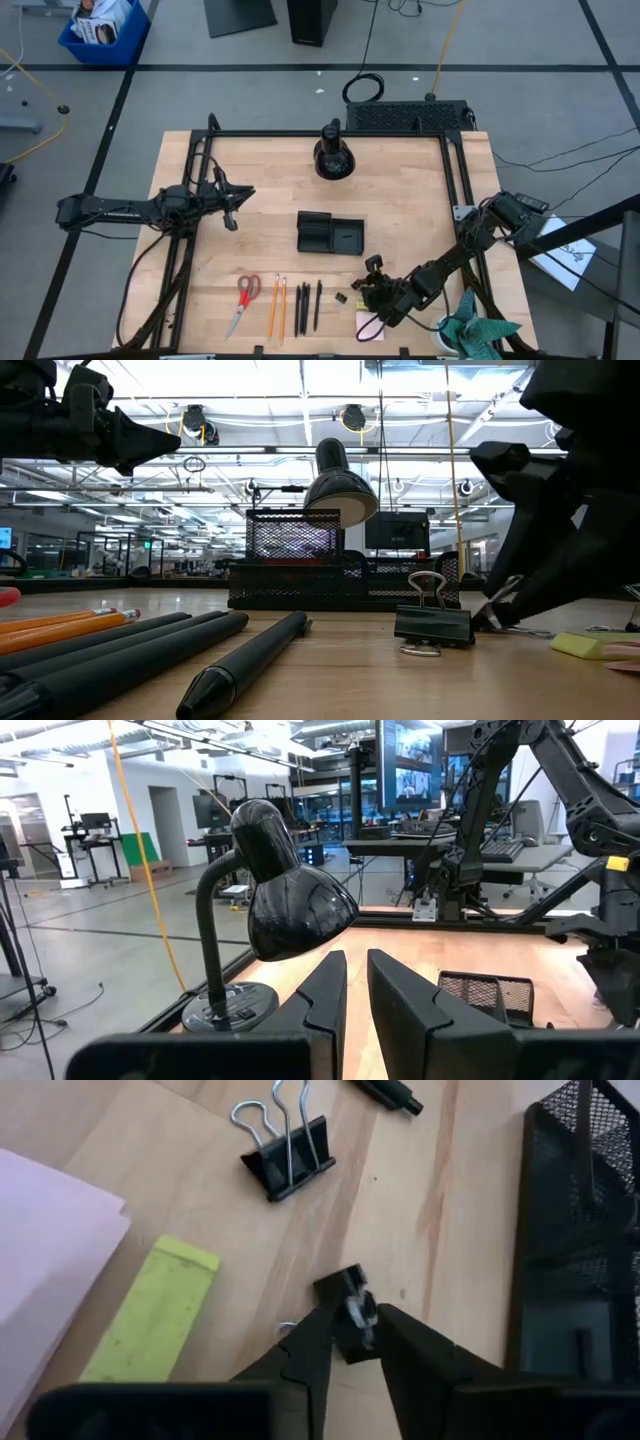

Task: Pick and place office supplies into organizer
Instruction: Put the black binder clip into the black desk organizer

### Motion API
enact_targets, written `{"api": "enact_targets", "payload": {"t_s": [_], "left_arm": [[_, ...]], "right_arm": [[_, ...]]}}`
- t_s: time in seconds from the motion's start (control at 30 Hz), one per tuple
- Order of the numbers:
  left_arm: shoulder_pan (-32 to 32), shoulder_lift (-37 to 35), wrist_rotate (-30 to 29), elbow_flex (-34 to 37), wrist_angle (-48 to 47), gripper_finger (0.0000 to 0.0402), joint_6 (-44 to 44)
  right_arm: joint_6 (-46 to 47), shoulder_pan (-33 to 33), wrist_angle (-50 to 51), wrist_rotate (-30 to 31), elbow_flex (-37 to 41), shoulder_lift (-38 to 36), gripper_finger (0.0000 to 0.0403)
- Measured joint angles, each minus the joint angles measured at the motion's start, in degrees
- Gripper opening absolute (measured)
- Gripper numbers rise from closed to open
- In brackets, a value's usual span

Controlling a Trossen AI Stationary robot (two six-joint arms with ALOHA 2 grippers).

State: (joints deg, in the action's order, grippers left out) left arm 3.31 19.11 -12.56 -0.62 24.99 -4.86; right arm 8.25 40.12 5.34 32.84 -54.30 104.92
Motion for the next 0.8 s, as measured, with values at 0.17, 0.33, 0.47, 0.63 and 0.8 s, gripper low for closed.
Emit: {"api": "enact_targets", "payload": {"t_s": [0.17, 0.33, 0.47, 0.63, 0.8], "left_arm": [[-0.02, -0.01, 0.00, 0.00, 0.01, 0.0051, -0.07], [0.00, -0.02, 0.00, 0.02, 0.01, 0.0051, -0.44], [-0.01, -0.01, 0.00, 0.01, -0.02, 0.0051, -0.44], [-0.02, -0.02, 0.00, 0.02, 0.01, 0.0051, -0.46], [-0.01, -0.01, 0.00, 0.02, 0.01, 0.0051, -0.46]], "right_arm": [[-2.03, -0.51, -0.90, 0.13, -0.15, -0.05, 0.0013], [-2.35, -1.27, -0.55, 0.00, -1.44, -0.06, 0.0006], [-7.47, -1.54, -0.79, 2.56, -5.05, -0.04, 0.0003], [-12.50, -4.09, -0.83, 6.78, -10.39, -0.07, 0.0001], [-15.42, -10.45, -4.33, 5.48, -13.30, -0.09, 0.0001]]}}
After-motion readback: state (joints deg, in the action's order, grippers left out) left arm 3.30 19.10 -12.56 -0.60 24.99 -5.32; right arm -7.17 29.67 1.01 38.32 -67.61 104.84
